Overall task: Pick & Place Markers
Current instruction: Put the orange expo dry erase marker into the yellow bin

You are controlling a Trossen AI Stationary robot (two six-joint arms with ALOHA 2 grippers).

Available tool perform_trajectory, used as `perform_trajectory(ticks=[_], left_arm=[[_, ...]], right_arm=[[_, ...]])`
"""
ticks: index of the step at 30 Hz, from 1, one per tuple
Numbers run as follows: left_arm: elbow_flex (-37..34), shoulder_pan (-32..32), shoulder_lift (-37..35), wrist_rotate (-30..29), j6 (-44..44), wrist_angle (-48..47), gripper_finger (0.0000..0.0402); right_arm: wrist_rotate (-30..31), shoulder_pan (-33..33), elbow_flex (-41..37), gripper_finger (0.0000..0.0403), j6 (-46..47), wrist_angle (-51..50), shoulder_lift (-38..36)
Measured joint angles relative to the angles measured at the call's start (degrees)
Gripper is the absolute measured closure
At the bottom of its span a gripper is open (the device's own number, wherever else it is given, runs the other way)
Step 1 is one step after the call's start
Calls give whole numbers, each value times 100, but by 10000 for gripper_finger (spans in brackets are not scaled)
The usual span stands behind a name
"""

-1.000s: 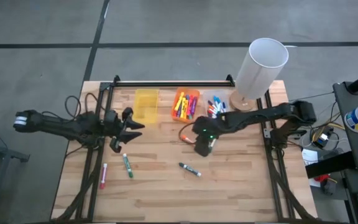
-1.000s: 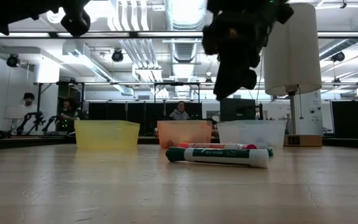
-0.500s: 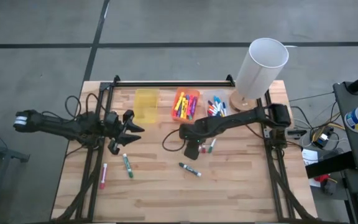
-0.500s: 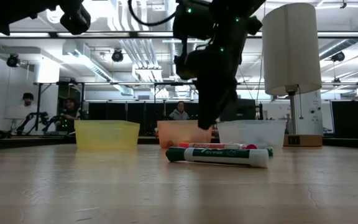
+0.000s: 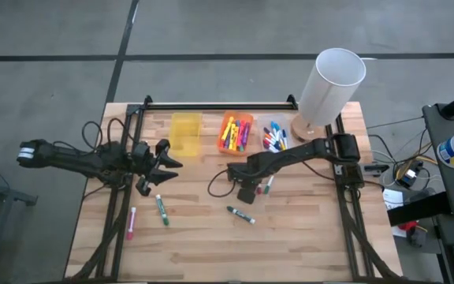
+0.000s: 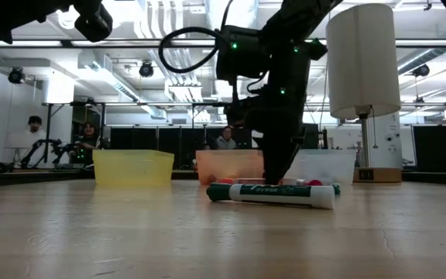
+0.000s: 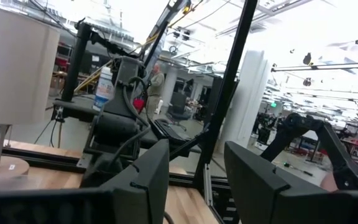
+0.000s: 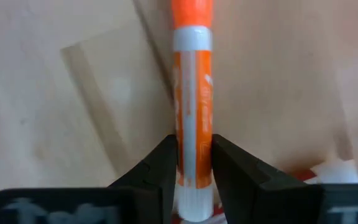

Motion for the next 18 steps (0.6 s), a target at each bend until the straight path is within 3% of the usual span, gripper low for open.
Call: perform_trajectory(ticks=[18], left_arm=[[2, 4, 184, -4, -39, 2, 252]], right_arm=[[-148, 112, 120, 342, -42, 186, -58]])
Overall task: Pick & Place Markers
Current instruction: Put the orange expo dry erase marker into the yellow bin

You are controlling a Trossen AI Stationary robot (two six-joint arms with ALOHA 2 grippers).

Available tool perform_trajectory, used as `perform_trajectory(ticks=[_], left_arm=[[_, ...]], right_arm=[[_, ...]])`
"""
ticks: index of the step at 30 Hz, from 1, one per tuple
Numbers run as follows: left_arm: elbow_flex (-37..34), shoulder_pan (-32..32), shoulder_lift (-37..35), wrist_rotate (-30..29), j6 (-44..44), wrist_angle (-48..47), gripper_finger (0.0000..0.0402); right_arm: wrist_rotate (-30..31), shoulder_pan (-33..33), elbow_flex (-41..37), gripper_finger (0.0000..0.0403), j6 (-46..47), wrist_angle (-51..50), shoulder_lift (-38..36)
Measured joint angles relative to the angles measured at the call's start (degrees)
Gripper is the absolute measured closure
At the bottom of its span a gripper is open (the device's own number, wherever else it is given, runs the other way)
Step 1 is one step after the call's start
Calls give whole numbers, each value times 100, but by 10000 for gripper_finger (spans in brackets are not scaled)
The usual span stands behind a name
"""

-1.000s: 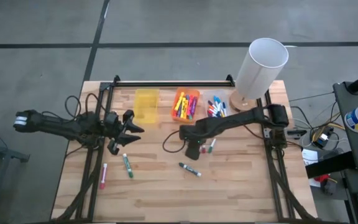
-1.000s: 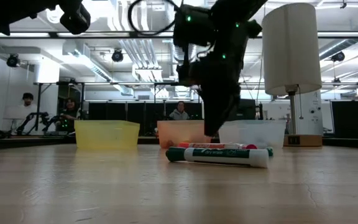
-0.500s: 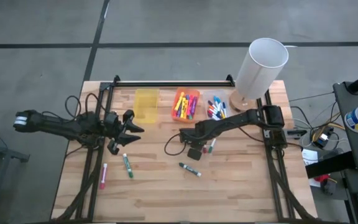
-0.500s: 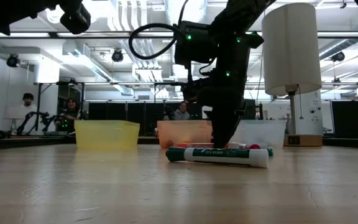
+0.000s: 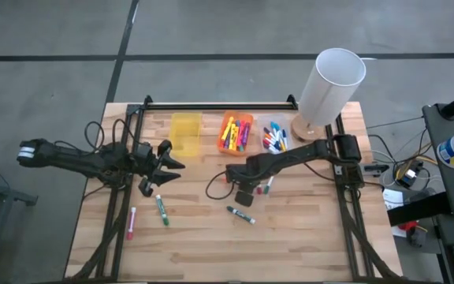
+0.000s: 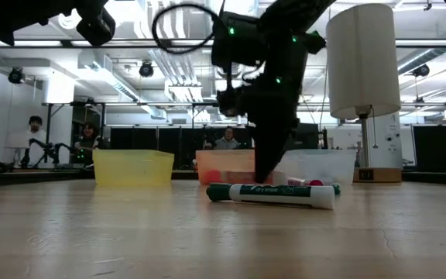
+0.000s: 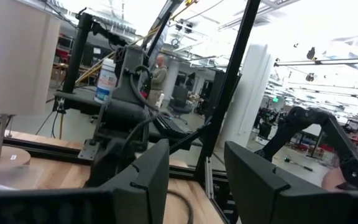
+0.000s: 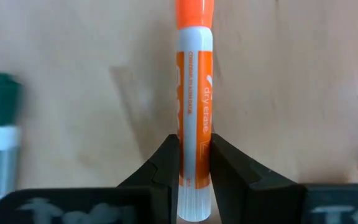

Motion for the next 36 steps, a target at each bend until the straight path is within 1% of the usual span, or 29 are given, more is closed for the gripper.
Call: perform_trajectory(ticks=[7, 15, 19, 22, 25, 29, 33, 36], left_arm=[[0, -1, 27, -2, 18, -4, 252], [0, 0, 63, -70, 160, -22, 252], [7, 0, 105, -71, 160, 2, 252], [22, 0, 109, -104, 275, 290, 252], [20, 0, 110, -263, 601, 345, 252], [18, 2, 183, -328, 1083, 383, 252], [15, 2, 346, -460, 1439, 439, 252], [11, 0, 495, -625, 1577, 631, 252]], right_arm=[[-66, 121, 433, 343, -160, -1, -137], [-8, 344, 804, 343, -286, 5, -557], [243, 451, 842, 343, -316, 209, -819], [447, 503, 842, 344, -395, 373, -990], [624, 547, 838, 344, -512, 632, -1165], [908, 617, 838, 344, -704, 1059, -1444], [1246, 699, 838, 344, -1017, 1513, -1642], [1317, 702, 838, 344, -1216, 1872, -1720]])
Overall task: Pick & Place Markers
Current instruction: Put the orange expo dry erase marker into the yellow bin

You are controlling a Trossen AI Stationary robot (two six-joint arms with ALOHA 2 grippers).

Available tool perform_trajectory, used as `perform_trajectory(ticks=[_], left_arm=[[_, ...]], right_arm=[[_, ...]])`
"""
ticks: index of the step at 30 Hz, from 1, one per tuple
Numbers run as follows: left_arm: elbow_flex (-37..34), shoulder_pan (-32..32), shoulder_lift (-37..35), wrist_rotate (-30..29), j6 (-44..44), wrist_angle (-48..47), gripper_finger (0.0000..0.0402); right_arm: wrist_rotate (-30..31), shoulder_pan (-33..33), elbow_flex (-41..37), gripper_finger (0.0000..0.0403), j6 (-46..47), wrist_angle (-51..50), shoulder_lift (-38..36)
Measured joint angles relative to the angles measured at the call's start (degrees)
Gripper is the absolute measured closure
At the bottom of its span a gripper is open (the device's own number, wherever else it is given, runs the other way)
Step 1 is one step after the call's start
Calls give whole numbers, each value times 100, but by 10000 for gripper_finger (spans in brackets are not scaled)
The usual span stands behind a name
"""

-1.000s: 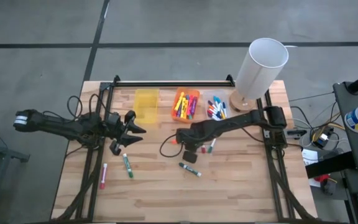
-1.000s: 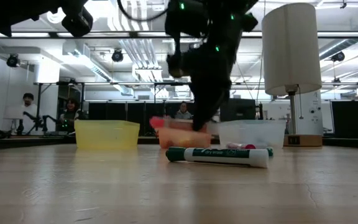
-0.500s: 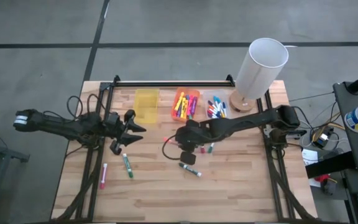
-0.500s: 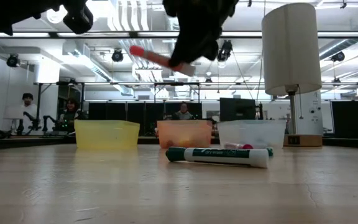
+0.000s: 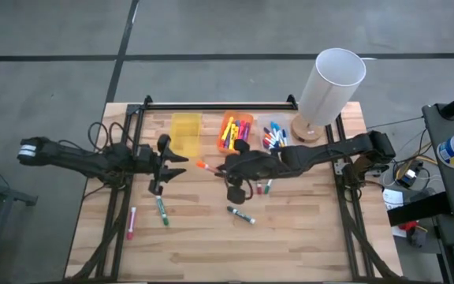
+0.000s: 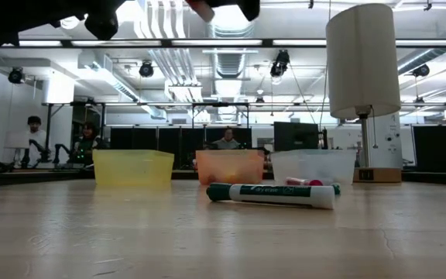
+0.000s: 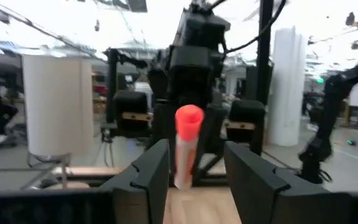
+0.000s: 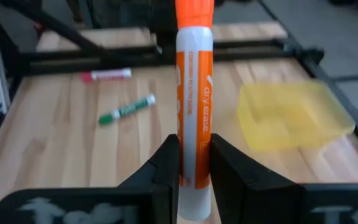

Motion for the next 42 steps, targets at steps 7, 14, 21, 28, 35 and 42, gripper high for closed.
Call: perform_trajectory(ticks=[7, 14, 21, 28, 35, 42], left_arm=[[4, 0, 378, -133, 174, 683, 252], [119, 2, 710, -162, 181, 1001, 252], [477, 2, 1194, -274, 190, 1120, 252], [862, 2, 1670, -283, 237, 1115, 252], [1023, 4, 1831, -292, 213, 1113, 252], [1023, 6, 1815, -328, 134, 1055, 282]], right_arm=[[16, -13, -2, 344, -384, 680, 37], [-4, -140, -4, 344, -573, 1093, 48], [-52, -198, -4, 344, -589, 1231, 50], [-51, -234, -4, 344, -565, 1231, 52], [-52, -266, -4, 344, -565, 1231, 58], [-59, -296, -4, 343, -567, 1226, 59]])
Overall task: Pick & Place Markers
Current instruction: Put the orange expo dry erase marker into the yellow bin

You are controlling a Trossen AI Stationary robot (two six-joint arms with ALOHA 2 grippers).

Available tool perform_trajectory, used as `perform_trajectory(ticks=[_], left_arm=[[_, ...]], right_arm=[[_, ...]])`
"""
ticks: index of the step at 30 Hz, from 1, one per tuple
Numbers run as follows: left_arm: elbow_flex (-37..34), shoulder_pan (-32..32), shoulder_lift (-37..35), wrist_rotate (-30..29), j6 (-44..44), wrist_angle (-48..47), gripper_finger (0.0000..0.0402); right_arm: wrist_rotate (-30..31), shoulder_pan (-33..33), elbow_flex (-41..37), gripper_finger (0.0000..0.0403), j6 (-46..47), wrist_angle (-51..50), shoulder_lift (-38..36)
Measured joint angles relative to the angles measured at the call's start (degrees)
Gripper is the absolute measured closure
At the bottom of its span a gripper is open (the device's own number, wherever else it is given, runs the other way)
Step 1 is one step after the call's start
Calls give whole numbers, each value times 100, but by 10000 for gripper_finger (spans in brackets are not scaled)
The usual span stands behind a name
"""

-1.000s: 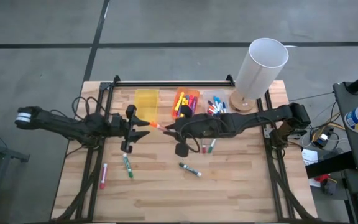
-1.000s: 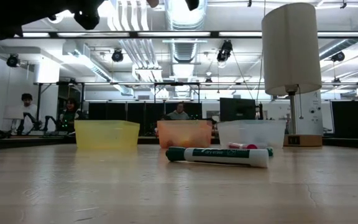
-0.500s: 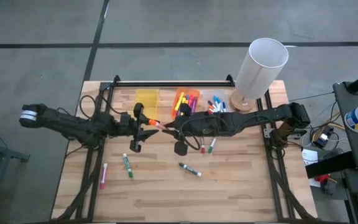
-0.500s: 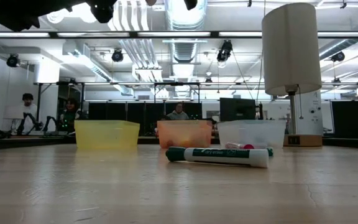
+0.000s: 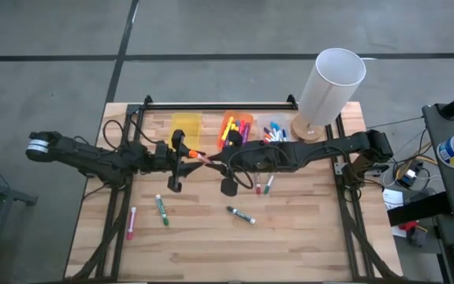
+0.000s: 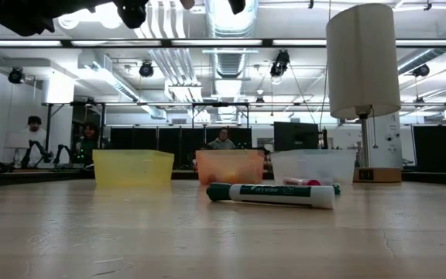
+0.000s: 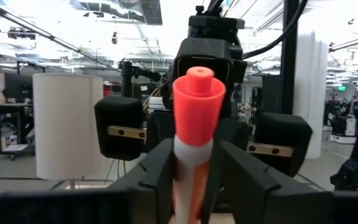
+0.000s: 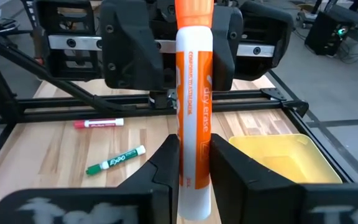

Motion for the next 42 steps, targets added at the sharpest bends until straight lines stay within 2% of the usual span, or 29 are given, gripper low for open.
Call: perform_trajectory(ticks=[6, 13, 17, 21, 27, 29, 34, 38, 42], left_arm=[[0, 0, -4, -237, 0, -24, 349], [0, -6, -135, -412, 2, -271, 349], [0, -4, -376, -950, 25, -732, 334], [0, -6, -708, -1916, 159, -1430, 334], [0, 58, -1042, -4407, 240, -2575, 334], [0, 202, -1054, -4752, 250, -2854, 334], [0, 809, -1013, -4659, -465, -3587, 334], [-2, 1476, -999, -3980, -1257, -4198, 334], [-2, 2211, -937, -3028, -1802, -4499, 333]], right_arm=[[41, -45, 0, 299, 11, 2, 10], [97, -52, -1, 209, 19, -281, 11], [266, -62, -4, 166, -22, -854, 11], [393, -71, -10, 141, 199, -1140, 11], [372, 4, -11, 132, 323, -1135, 10], [372, 2, -11, 135, 323, -1134, 9], [372, 0, -11, 145, 325, -1134, 9], [365, 32, -11, 151, 423, -1140, 9], [363, 68, -11, 156, 435, -1246, 9]])
